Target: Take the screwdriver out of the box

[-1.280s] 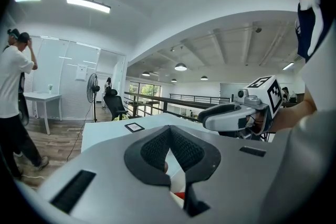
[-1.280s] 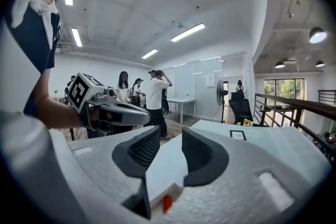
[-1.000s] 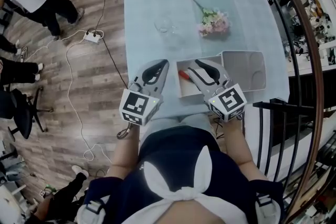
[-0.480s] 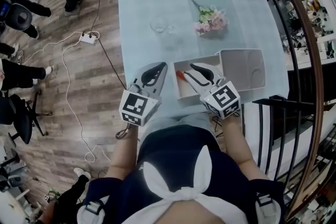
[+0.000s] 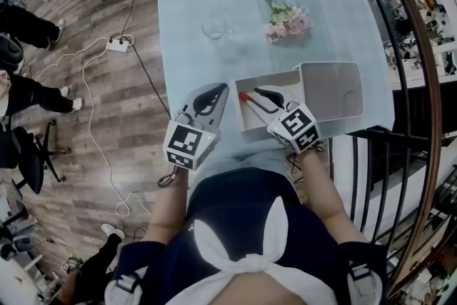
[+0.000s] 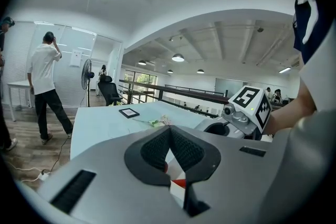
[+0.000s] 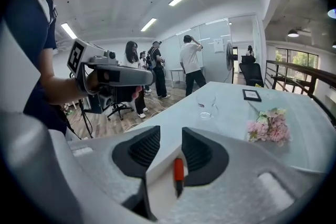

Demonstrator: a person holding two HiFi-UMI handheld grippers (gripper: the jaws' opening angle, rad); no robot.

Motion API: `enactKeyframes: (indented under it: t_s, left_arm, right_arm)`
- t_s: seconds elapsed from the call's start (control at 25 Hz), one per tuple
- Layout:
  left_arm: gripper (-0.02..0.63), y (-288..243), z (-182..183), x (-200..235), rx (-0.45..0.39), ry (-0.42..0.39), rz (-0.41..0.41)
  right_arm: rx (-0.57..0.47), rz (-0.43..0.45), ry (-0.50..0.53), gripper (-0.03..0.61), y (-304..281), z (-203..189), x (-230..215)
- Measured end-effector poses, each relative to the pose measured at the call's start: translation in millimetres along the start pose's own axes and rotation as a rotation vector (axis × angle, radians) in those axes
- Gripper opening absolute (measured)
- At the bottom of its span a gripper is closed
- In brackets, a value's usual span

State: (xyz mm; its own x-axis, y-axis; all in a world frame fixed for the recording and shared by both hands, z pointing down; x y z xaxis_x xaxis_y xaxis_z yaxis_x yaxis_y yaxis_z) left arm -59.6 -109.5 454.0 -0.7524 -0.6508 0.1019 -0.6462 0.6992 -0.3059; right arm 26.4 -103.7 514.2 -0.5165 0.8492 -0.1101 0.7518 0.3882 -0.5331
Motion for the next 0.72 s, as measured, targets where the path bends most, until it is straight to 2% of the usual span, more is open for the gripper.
enactKeyframes:
  t_s: [0.72]
  left_arm:
    - [0.015, -3, -11, 10, 0.03, 0.02, -0.01]
  right_arm:
    - [0.285, 0.072, 0.05, 0.129, -55, -60, -2]
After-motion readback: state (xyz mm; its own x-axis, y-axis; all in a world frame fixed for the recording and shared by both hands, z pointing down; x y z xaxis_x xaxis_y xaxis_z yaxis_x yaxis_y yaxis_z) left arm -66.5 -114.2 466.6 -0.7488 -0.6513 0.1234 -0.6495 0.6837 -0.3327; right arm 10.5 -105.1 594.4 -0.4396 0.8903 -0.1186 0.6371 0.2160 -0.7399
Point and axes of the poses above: the fingertips, and each gripper's own axes: y backward along the fingers, x to its left, z out of its top, the point moved 2 cm from there along y, backward along the fingers, and after that the axes turned 1 degree about z, right-handed, at the moved point
